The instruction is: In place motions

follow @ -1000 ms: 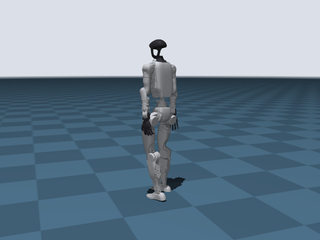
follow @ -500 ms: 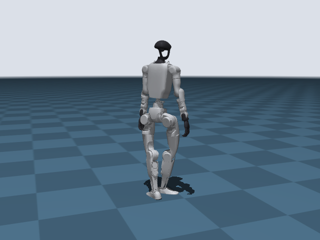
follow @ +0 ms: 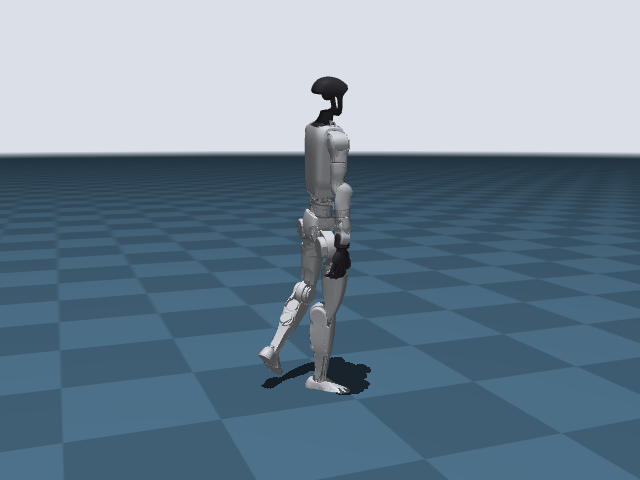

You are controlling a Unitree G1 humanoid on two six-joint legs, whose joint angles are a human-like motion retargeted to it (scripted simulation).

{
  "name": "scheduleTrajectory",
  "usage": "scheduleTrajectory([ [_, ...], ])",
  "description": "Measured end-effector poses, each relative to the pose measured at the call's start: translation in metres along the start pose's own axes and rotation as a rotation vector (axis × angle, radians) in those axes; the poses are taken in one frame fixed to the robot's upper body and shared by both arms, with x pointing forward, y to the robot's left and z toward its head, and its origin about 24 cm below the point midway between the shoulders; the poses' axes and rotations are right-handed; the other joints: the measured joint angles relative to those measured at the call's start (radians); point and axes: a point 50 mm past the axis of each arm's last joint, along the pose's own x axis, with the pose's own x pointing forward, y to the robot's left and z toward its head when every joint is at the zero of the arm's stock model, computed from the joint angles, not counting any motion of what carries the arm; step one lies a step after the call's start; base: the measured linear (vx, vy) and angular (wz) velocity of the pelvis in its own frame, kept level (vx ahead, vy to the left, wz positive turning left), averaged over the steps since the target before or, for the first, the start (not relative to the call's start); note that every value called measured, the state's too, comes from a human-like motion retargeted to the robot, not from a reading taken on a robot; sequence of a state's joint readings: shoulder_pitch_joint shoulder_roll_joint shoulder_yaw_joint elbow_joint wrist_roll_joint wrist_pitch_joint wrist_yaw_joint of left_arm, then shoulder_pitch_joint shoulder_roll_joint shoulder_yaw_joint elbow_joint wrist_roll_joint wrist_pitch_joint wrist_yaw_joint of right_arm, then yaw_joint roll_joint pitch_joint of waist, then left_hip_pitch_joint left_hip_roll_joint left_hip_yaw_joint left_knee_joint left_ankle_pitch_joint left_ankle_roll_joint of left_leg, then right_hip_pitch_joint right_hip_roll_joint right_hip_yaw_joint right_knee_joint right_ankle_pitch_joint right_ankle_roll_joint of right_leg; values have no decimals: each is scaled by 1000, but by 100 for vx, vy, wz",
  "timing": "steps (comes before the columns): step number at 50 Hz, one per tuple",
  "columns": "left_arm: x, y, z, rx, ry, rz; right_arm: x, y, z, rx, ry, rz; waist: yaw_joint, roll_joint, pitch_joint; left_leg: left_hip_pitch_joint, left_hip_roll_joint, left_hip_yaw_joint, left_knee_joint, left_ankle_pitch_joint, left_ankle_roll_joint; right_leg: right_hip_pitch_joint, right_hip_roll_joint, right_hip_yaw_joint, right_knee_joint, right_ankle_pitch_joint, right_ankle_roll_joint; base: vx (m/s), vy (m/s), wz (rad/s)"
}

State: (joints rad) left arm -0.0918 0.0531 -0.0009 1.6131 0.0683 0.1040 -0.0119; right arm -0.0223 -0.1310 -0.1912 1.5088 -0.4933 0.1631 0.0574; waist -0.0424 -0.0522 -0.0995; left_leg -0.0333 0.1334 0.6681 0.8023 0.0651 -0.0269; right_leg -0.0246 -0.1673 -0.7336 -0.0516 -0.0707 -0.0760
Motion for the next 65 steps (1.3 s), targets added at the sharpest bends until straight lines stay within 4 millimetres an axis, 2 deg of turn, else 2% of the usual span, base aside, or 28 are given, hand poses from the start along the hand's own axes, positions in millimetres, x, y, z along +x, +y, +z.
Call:
scheduleTrajectory([
  [3,0,1,-4,-19,5,6,-4,-6,30,-43,-107,0,-3,14,-2,-79,14,-45,-53,-57,-4,-25,6,64,-7,25,-4,5,-1,-110],
  [7,1,-3,-10,-24,22,-4,-11,-13,58,-81,-208,0,34,41,9,-143,-16,-122,-259,-114,-26,-66,20,175,17,47,-4,8,1,-144],
  [11,1,-7,-12,-26,28,-22,-16,-16,77,-118,-278,-6,63,98,52,-172,-93,-434,-545,-154,-78,-57,98,286,27,54,-14,15,3,-165],
  [13,2,-8,-15,-15,31,-22,-16,-15,77,-131,-278,1,80,109,65,-155,-129,-543,-655,-80,-96,-39,129,342,30,53,-18,30,5,-149],
  [15,2,-9,-23,-6,44,-23,-13,-12,68,-146,-246,14,68,103,55,-103,-151,-520,-706,-127,-87,-30,126,376,43,49,-11,35,11,-101],
  [17,2,-10,-22,-36,45,-39,-12,-11,65,-189,-209,14,23,117,50,-99,-92,-374,-718,-104,-96,-37,137,403,57,45,-4,20,11,-66],
  [18,2,-10,-21,-49,46,-44,-11,-8,61,-195,-188,10,-1,115,46,-96,-128,-459,-737,-104,-79,-40,137,407,60,42,-3,15,5,-37],
  [20,2,-9,-19,-77,43,-37,-8,-1,49,-173,-140,-10,-37,105,47,-80,-135,-469,-746,-109,-79,-36,134,415,70,35,1,16,1,-29],
  [23,1,-2,-12,-71,14,-24,-2,4,21,-80,-68,-10,-23,86,52,-54,-147,-445,-744,-127,-59,-23,127,453,82,33,7,23,5,-60],
  [25,1,-1,-9,-52,15,-21,0,9,-4,-50,12,21,3,79,35,-41,-155,-418,-752,-139,-44,-26,130,480,86,33,9,31,6,-66],
  [29,1,-2,-5,-76,-12,-14,0,15,-40,-9,134,6,30,63,12,-30,-162,-389,-748,-158,-37,-28,125,511,89,36,16,20,7,-39],
  [32,1,-2,1,-90,-41,-32,-1,15,-51,35,175,-5,13,62,14,-20,-170,-386,-749,-168,-28,-25,121,516,97,31,23,10,3,-9],
  [34,1,-1,2,-78,-38,-34,0,17,-52,58,173,-2,5,62,15,-19,-174,-383,-747,-172,-22,-24,119,519,100,29,25,7,3,-7],
  [41,1,1,-7,-27,-2,-33,2,16,-30,29,80,6,8,51,16,-17,-194,-376,-749,-178,-6,-29,102,531,103,33,39,5,4,-4],
  [48,2,-1,-21,-35,39,-43,-1,9,17,-136,-91,21,27,46,43,-12,-213,-368,-749,-180,11,-30,85,545,106,43,56,3,8,-6],
  [52,2,0,-31,-32,68,-40,-4,7,37,-190,-163,22,34,38,51,-9,-228,-373,-753,-178,22,-27,74,543,110,44,66,5,6,5],
  [58,1,4,-47,-45,129,-36,-8,7,54,-248,-221,29,45,16,73,10,-247,-344,-764,-180,46,-39,68,573,142,48,72,2,3,-22],
  [63,0,7,-58,-63,166,-43,-11,6,66,-326,-271,-2,4,21,97,27,-227,-275,-780,-191,59,-87,98,614,191,71,27,-8,-2,-74],
  [65,-1,8,-64,-53,183,-55,-11,7,64,-344,-269,-6,-25,32,99,32,-208,-235,-784,-200,58,-81,89,536,167,47,6,-15,-3,-115],
])
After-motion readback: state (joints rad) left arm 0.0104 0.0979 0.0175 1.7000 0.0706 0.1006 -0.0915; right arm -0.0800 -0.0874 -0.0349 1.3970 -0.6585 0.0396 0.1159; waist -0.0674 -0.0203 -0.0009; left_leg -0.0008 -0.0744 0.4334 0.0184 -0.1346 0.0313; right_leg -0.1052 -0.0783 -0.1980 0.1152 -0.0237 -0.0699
